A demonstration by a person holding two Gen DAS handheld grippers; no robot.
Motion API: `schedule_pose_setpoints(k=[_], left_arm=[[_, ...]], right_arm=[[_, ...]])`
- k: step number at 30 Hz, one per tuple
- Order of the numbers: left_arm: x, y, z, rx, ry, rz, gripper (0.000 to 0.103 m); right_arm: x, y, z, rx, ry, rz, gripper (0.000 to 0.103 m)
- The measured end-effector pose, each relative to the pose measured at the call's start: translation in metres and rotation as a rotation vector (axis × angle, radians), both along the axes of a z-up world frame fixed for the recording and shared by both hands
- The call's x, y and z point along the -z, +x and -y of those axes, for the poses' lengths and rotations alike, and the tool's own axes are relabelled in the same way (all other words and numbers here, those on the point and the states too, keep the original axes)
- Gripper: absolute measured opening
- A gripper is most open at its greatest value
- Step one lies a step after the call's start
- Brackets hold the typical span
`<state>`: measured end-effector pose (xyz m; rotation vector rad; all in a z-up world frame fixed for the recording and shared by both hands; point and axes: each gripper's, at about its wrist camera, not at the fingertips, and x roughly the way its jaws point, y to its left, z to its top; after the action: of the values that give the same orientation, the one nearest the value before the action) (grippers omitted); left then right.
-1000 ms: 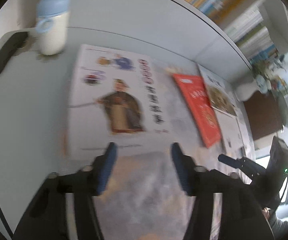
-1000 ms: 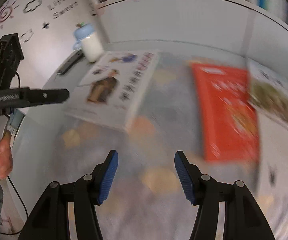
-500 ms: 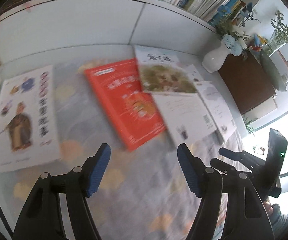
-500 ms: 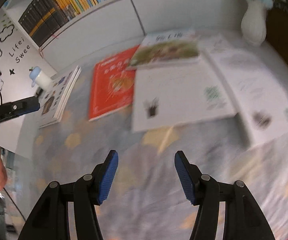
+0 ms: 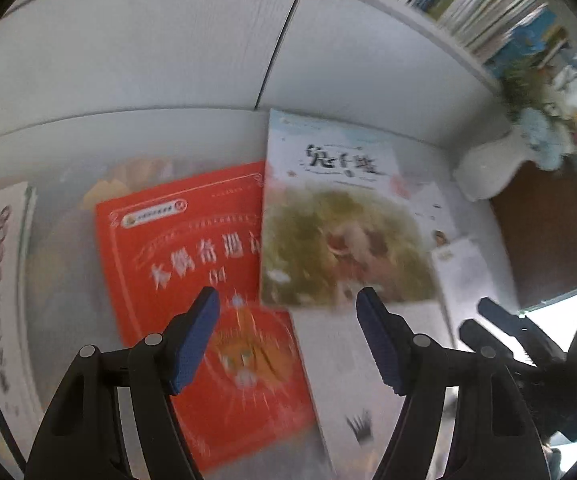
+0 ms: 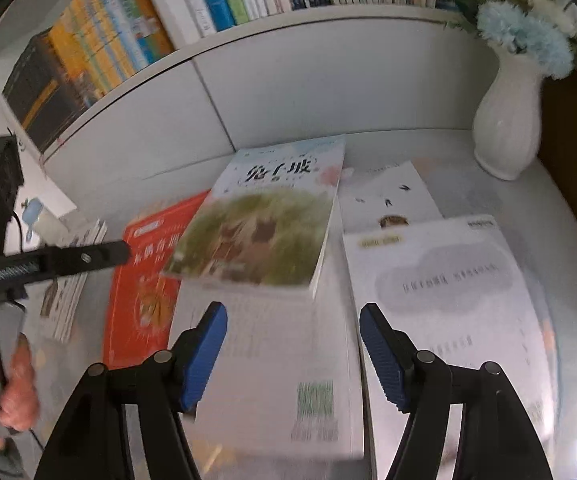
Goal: Organize books
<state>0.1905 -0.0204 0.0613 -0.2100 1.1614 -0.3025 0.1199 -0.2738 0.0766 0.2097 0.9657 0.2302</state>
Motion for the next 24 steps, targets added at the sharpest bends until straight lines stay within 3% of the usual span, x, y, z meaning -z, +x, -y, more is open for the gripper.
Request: schedule_pose_setpoints(k=[7,11,13,18,24], left_arm=[[0.038,0.04,0.006,-0.018,0.012,-0.034,0.068],[0.041,0.048,0.015,0.05,-0.07,-0.039,0.068],[0.039,0.047,0.022,0.068,-0.051,-0.029,0.069],[0.033,0.016,0.023,0.133,-0.014,-0.019,0.069],[0.032,-0.069,0.006,0.163,-0.042,-0.067,0.069]], right_arm=[[0.035,0.046,-0.006,-0.017,0.049,-0.042,0.057],[0.04,0.058,-0.019,-0.034,0.048,-0.018,0.058],[0.04,0.061,-0.026,-0.045,0.039,-0.016,0.058],[0.038,0.053,-0.033,-0.076,0.026,-0.029,0.058],[0.037,-0.005,-0.038,-0.134,0.011,-0.061,0.058]])
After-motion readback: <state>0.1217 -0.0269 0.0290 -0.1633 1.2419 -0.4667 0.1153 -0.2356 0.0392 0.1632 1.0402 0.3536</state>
